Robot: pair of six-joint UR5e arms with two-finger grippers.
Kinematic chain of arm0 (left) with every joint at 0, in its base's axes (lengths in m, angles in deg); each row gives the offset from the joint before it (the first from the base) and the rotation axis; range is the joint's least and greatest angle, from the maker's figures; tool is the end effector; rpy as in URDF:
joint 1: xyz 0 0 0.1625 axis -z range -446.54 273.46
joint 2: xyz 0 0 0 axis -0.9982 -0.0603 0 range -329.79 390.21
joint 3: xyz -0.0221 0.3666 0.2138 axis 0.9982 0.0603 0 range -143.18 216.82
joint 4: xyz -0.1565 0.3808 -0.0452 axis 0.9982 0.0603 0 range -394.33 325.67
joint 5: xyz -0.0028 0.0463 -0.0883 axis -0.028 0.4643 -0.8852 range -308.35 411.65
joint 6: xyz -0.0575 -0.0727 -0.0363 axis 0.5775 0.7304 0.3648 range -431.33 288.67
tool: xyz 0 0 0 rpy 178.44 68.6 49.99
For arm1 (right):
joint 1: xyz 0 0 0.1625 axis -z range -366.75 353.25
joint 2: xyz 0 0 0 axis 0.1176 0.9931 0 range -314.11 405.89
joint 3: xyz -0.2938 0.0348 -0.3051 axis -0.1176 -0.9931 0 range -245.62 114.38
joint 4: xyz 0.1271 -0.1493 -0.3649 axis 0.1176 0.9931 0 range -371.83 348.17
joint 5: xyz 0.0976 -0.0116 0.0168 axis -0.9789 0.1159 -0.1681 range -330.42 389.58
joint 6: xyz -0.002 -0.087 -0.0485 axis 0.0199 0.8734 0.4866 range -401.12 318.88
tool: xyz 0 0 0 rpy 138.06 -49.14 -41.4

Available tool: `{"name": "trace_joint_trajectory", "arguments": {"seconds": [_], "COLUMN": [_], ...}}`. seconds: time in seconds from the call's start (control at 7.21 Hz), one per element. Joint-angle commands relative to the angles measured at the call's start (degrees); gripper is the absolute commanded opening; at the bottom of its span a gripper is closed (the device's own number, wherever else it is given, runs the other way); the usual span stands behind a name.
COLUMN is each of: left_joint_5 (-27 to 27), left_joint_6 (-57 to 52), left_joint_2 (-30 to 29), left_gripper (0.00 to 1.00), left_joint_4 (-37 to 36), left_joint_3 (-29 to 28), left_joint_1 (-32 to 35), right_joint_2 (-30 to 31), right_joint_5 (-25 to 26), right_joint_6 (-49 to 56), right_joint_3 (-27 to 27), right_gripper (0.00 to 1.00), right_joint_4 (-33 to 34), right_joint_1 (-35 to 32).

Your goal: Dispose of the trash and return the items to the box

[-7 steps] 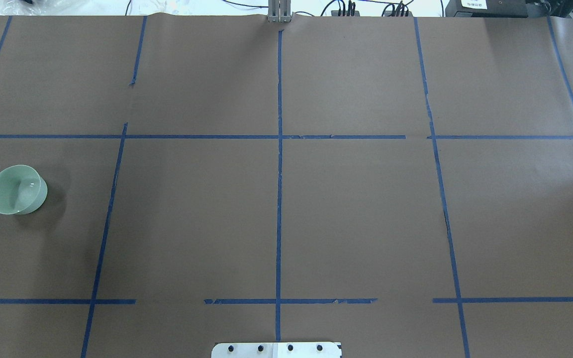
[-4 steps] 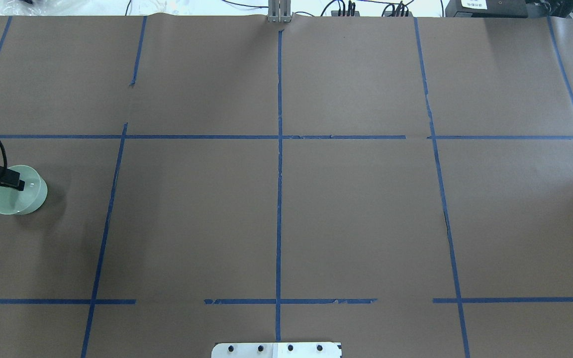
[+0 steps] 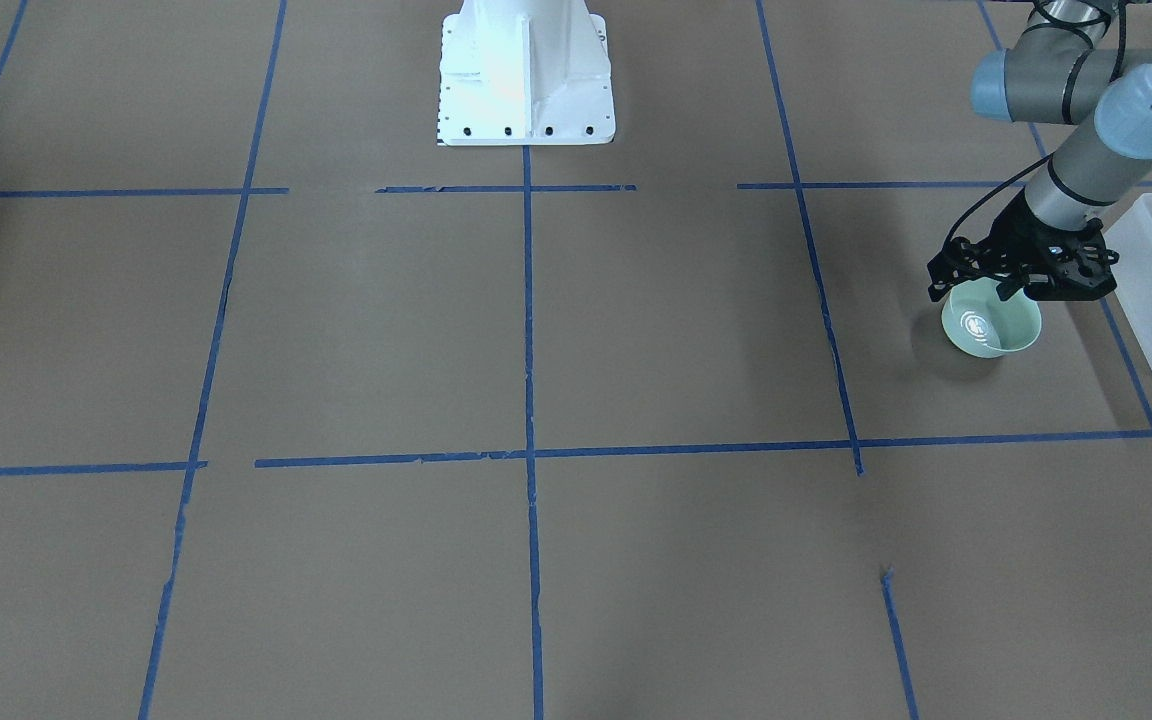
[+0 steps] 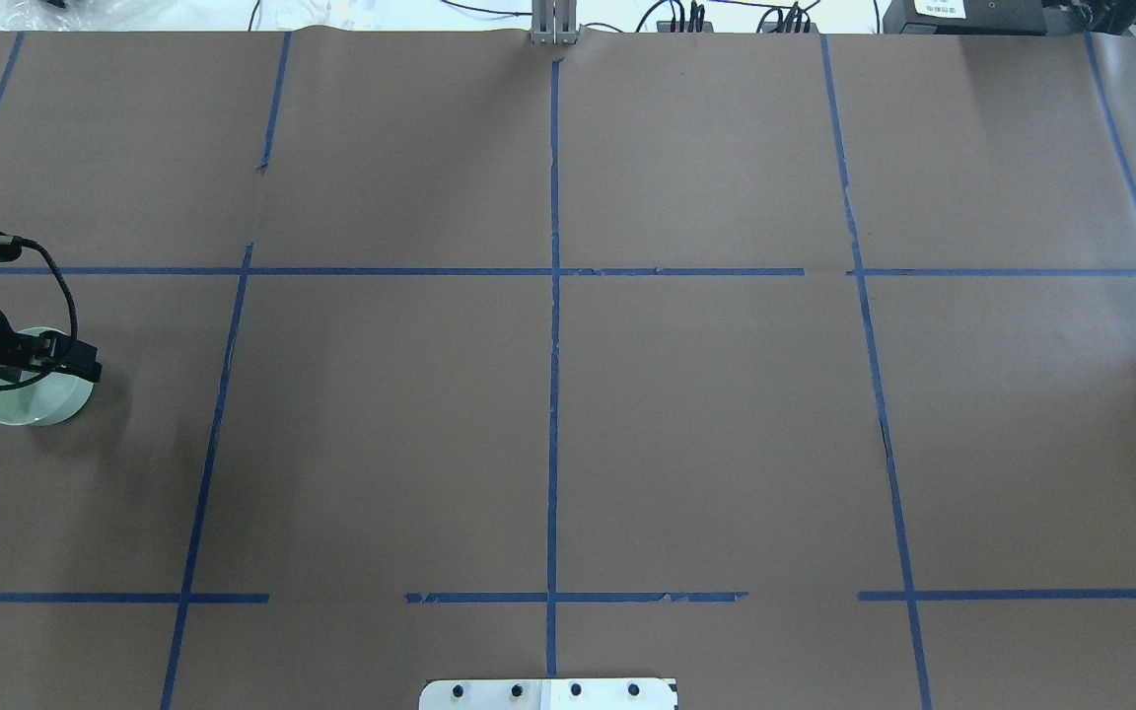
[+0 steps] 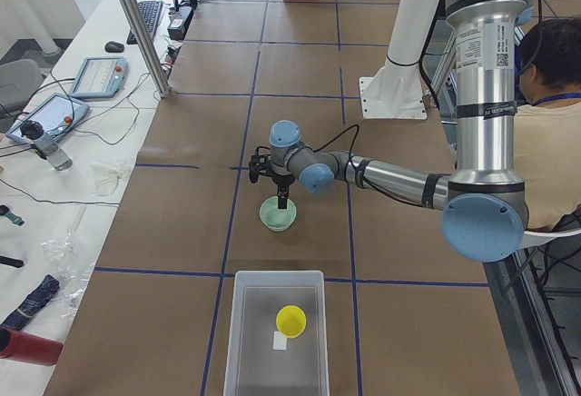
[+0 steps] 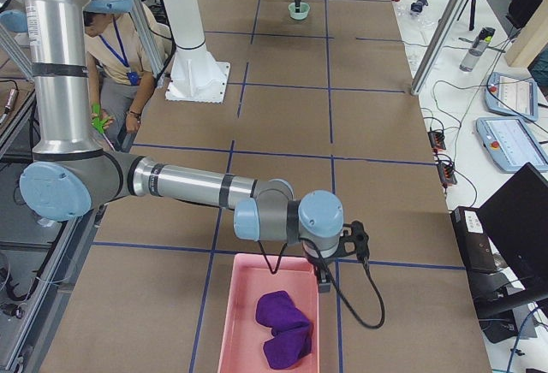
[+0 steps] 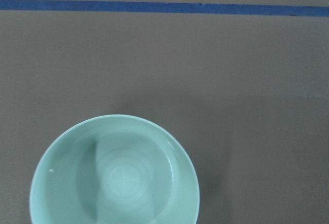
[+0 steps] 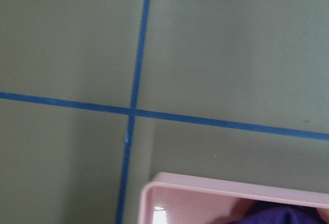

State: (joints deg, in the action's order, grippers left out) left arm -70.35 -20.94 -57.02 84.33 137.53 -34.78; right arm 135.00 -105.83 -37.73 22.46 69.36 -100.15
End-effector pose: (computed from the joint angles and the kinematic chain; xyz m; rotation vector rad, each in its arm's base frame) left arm 0.2452 -0.4412 0.5412 0.0682 0.8190 -0.0217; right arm 0.0923 -0.5023 0.6503 0.1751 -0.7824 -0.0538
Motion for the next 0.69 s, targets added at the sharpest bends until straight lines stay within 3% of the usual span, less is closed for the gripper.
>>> {"name": "trace_joint_trajectory", "arguments": {"seconds": [0.0,0.14,0.28,0.55], "left_joint_5": [1.8,2.1,2.1,2.0], "left_joint_6": [-0.1,-0.3,-0.1,-0.2], "left_joint_2": [-2.1,-2.2,-2.1,-2.0], "left_gripper": [0.93,0.89,0.75,0.27], "left_joint_4": [0.1,1.7,5.4,5.7], "left_joint_3": [-2.8,-4.7,-6.4,-7.0], "left_joint_1": [-1.0,-1.1,-1.5,-1.8], "right_joint_2": [0.5,0.6,2.1,2.6], "right_joint_5": [-4.1,-4.9,-4.8,-4.8], "right_joint_6": [-9.8,-15.4,-19.3,-19.6], "right_joint_3": [9.1,12.6,15.9,16.9], "right_gripper": [1.0,1.0,1.0,1.0], "right_joint_4": [0.1,0.1,0.1,0.1], "right_joint_1": [5.2,7.5,9.6,10.8]}}
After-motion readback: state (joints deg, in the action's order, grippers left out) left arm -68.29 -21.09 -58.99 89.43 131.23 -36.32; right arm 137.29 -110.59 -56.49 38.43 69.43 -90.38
